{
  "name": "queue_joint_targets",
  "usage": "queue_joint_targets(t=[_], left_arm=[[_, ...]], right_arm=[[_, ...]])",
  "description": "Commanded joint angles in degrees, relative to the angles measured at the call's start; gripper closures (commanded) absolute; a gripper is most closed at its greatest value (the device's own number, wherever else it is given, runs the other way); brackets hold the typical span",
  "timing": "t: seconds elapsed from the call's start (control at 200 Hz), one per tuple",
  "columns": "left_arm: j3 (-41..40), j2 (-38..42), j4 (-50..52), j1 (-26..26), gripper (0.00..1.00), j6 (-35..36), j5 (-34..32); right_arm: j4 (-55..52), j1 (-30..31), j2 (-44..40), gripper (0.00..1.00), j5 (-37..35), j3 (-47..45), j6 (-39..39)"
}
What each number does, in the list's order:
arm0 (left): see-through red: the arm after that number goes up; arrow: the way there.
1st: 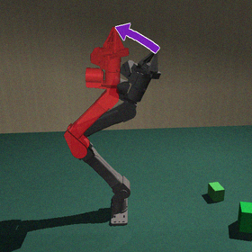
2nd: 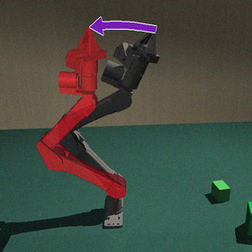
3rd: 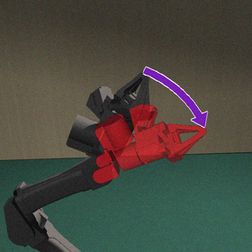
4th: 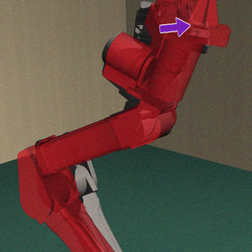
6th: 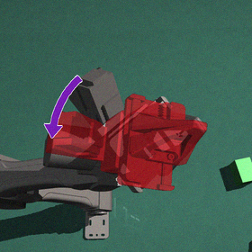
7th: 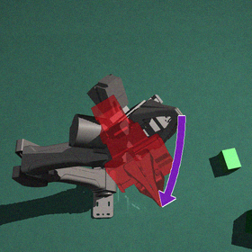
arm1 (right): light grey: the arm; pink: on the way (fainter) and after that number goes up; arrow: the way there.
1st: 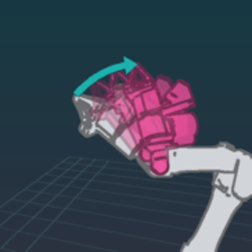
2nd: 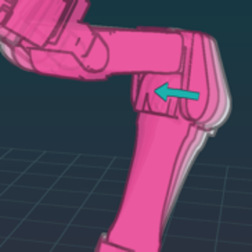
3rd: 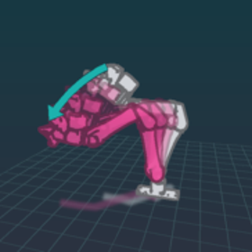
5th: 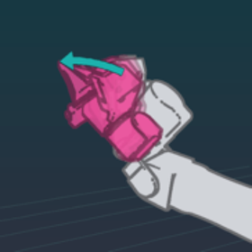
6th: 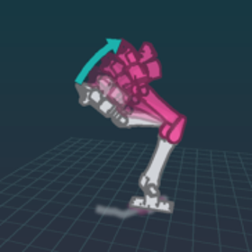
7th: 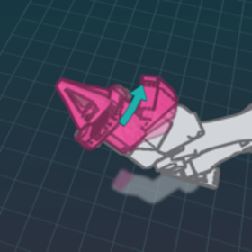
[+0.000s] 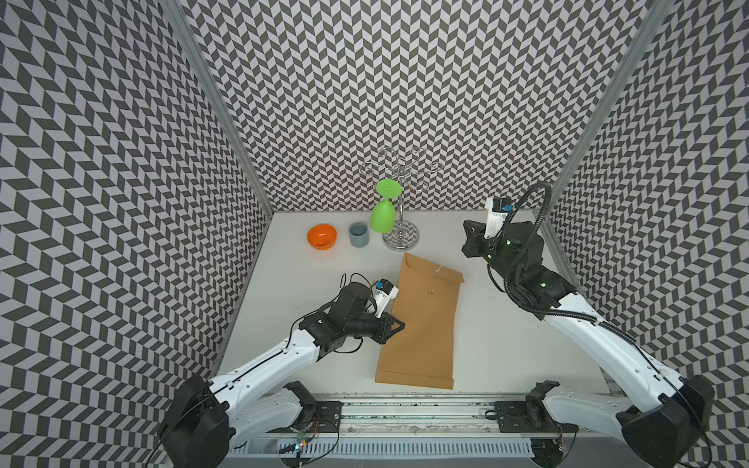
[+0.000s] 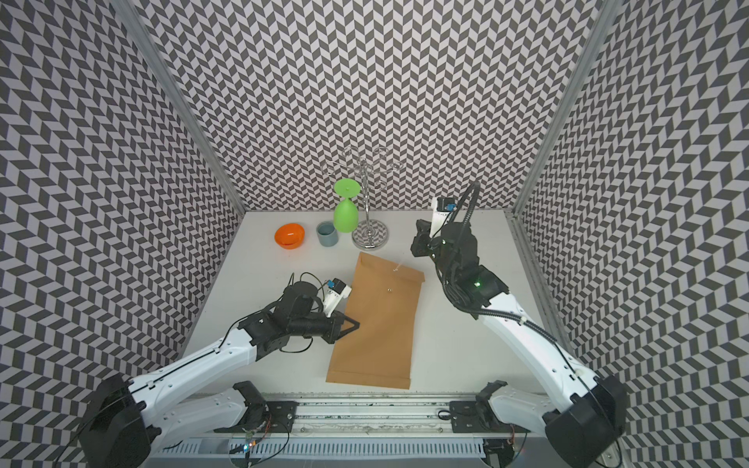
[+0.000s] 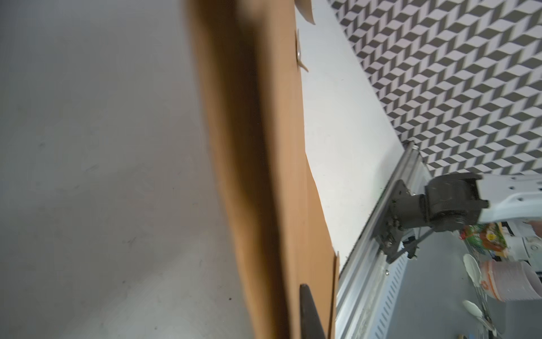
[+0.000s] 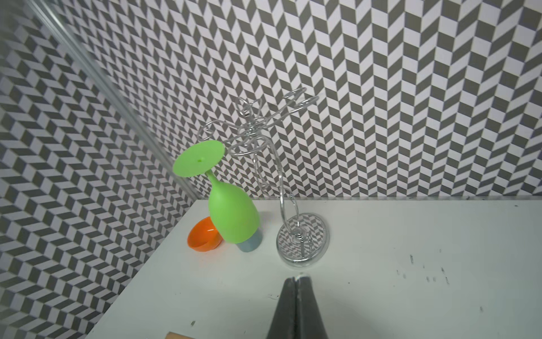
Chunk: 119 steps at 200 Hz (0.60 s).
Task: Open the file bag
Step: Place the file bag at the center of the board.
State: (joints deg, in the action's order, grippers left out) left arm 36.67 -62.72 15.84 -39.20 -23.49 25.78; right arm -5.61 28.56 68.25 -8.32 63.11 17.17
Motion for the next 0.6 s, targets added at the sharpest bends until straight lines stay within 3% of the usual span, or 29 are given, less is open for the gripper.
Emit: queue_joint_targets(t=[0.0,0.22,0.28,0.456,0.591], left_arm=[[1.0,-1.5,0.7,3.3,0.85,-0.1,-6.5],[1.1,-5.2,-5.1,6.5,0.53,-3.3,-14.7],[2.2,-7.2,-5.1,6.8,0.39,-4.0,-17.3],[6.6,-8.2,-3.2,6.5,0.44,-5.0,-19.6],[6.1,-7.3,-8.6,-2.4,0.60,-6.8,-17.9]], right_arm=[[3.3,-0.4,0.7,1.00,1.1,-0.4,3.0],[3.2,-2.8,7.8,1.00,1.6,1.7,2.2],[3.5,-3.3,10.1,1.00,1.9,2.5,1.9],[5.3,-5.3,17.4,1.00,4.4,3.6,2.0],[5.0,-5.4,22.4,1.00,5.1,5.2,1.2]])
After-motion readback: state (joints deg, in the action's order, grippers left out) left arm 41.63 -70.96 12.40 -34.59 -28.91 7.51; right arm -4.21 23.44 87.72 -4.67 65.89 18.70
